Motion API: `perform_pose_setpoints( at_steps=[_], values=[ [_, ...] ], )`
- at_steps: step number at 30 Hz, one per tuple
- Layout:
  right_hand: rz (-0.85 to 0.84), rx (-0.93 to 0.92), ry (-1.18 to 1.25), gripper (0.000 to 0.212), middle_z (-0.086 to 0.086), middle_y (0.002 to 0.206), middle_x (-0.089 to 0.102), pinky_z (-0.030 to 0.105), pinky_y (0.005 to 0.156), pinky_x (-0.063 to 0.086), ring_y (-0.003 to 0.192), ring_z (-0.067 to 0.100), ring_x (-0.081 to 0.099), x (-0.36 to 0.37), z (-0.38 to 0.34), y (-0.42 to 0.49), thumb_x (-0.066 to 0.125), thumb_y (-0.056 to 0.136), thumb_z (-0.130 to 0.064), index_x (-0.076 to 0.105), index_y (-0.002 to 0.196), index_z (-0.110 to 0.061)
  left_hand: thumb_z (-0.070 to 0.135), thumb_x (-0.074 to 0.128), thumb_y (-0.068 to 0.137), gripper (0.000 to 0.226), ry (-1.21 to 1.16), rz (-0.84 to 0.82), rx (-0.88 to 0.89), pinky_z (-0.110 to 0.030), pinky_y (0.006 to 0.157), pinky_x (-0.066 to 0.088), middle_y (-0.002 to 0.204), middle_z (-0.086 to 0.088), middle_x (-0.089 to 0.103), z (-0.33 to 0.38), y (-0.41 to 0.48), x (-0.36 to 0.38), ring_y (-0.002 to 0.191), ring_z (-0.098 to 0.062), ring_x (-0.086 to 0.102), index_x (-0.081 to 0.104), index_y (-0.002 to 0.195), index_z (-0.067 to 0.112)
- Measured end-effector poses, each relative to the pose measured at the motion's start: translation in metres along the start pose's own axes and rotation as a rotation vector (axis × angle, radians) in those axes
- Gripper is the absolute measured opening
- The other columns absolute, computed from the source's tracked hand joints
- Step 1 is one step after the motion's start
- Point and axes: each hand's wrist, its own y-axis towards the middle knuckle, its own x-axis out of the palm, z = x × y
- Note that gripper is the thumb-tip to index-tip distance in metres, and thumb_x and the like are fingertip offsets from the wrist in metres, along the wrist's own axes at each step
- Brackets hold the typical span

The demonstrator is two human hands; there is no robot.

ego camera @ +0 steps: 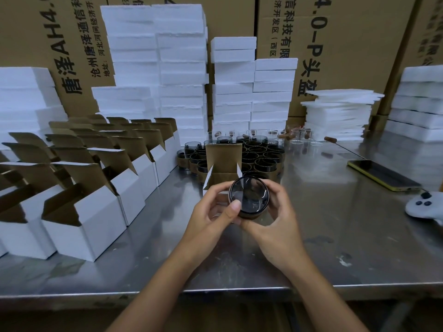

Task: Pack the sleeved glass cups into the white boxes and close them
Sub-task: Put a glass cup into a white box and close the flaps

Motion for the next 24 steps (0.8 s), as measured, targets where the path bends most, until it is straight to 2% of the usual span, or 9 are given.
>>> perform_pose_setpoints(
  at_steps=[3, 5, 8, 10, 12, 15, 19, 21, 24],
  values=[
    [-0.013, 0.024, -0.017, 0.066, -0.024, 0.110, 0.060, 0.007, 0.086, 0.043, 0.107, -0.005, 0.056, -0.001, 0.003, 0.000, 0.085, 0.061, -0.027, 0.050, 0.117, -0.035, 0.044, 0.060, 0.084, 0.046, 0.003, -0.007, -0.002, -0.015, 0.073, 0.050, 0.107, -0.003, 0.067, 0.001, 0.000, 0.000, 0.095, -0.006, 0.065, 0.055, 0.121, 0.019],
    [-0.006, 0.062, 0.003, 0.063, -0.023, 0.109, 0.061, 0.009, 0.085, 0.046, 0.106, -0.004, 0.057, -0.002, 0.004, 0.000, 0.083, 0.062, -0.033, 0.051, 0.116, -0.036, 0.046, 0.052, 0.082, 0.050, -0.008, -0.013, -0.017, -0.017, 0.073, 0.050, 0.109, -0.004, 0.067, 0.000, 0.000, 0.000, 0.098, -0.009, 0.065, 0.056, 0.123, 0.016],
    [0.006, 0.123, 0.062, 0.055, -0.022, 0.103, 0.065, 0.009, 0.076, 0.048, 0.099, -0.005, 0.060, -0.003, 0.004, 0.000, 0.075, 0.060, -0.045, 0.054, 0.110, -0.037, 0.045, 0.045, 0.083, 0.052, -0.011, -0.022, -0.030, -0.021, 0.076, 0.051, 0.111, -0.003, 0.068, -0.002, 0.000, 0.000, 0.101, -0.015, 0.064, 0.058, 0.123, 0.016],
    [0.026, 0.142, 0.091, 0.050, -0.017, 0.097, 0.068, 0.009, 0.070, 0.048, 0.092, -0.003, 0.063, -0.002, 0.003, 0.001, 0.072, 0.063, -0.047, 0.059, 0.107, -0.030, 0.044, 0.048, 0.082, 0.049, -0.025, -0.029, -0.026, -0.016, 0.072, 0.049, 0.104, 0.003, 0.070, -0.002, 0.000, 0.001, 0.091, -0.010, 0.066, 0.059, 0.122, 0.017],
    [0.043, 0.163, 0.118, 0.048, -0.013, 0.093, 0.071, 0.010, 0.068, 0.048, 0.087, -0.001, 0.065, -0.002, 0.003, 0.003, 0.068, 0.064, -0.050, 0.063, 0.104, -0.023, 0.042, 0.052, 0.079, 0.050, -0.024, -0.034, -0.027, -0.012, 0.070, 0.047, 0.087, 0.011, 0.069, -0.001, 0.000, 0.001, 0.079, -0.002, 0.065, 0.058, 0.123, 0.020],
    [0.043, 0.226, 0.144, 0.050, -0.011, 0.091, 0.072, 0.011, 0.067, 0.048, 0.084, 0.000, 0.066, -0.001, 0.004, 0.005, 0.062, 0.065, -0.055, 0.064, 0.102, -0.021, 0.044, 0.055, 0.077, 0.051, 0.044, -0.054, -0.020, -0.010, 0.072, 0.045, 0.067, 0.011, 0.060, -0.001, 0.000, 0.002, 0.073, 0.003, 0.062, 0.050, 0.127, 0.032],
    [0.032, 0.286, 0.154, 0.058, -0.010, 0.088, 0.072, 0.012, 0.062, 0.047, 0.082, 0.001, 0.067, 0.000, 0.005, 0.006, 0.056, 0.063, -0.063, 0.065, 0.103, -0.021, 0.049, 0.057, 0.076, 0.047, 0.070, -0.062, -0.017, -0.012, 0.073, 0.047, 0.064, 0.007, 0.057, -0.002, 0.000, 0.002, 0.070, 0.001, 0.061, 0.045, 0.121, 0.046],
    [0.025, 0.344, 0.167, 0.064, -0.004, 0.088, 0.073, 0.017, 0.063, 0.050, 0.082, 0.007, 0.069, -0.001, 0.005, 0.008, 0.054, 0.062, -0.069, 0.068, 0.102, -0.021, 0.051, 0.057, 0.074, 0.047, 0.082, -0.060, -0.012, -0.013, 0.073, 0.048, 0.063, 0.009, 0.060, -0.002, 0.001, 0.002, 0.070, 0.000, 0.062, 0.046, 0.119, 0.045],
    [0.027, 0.422, 0.205, 0.061, 0.005, 0.084, 0.074, 0.022, 0.062, 0.053, 0.081, 0.015, 0.071, -0.002, 0.003, 0.011, 0.050, 0.062, -0.070, 0.073, 0.089, -0.020, 0.053, 0.058, 0.072, 0.049, 0.094, -0.057, 0.004, -0.019, 0.075, 0.050, 0.063, 0.010, 0.060, -0.003, 0.002, 0.002, 0.069, -0.002, 0.061, 0.049, 0.119, 0.040]
  ],
)
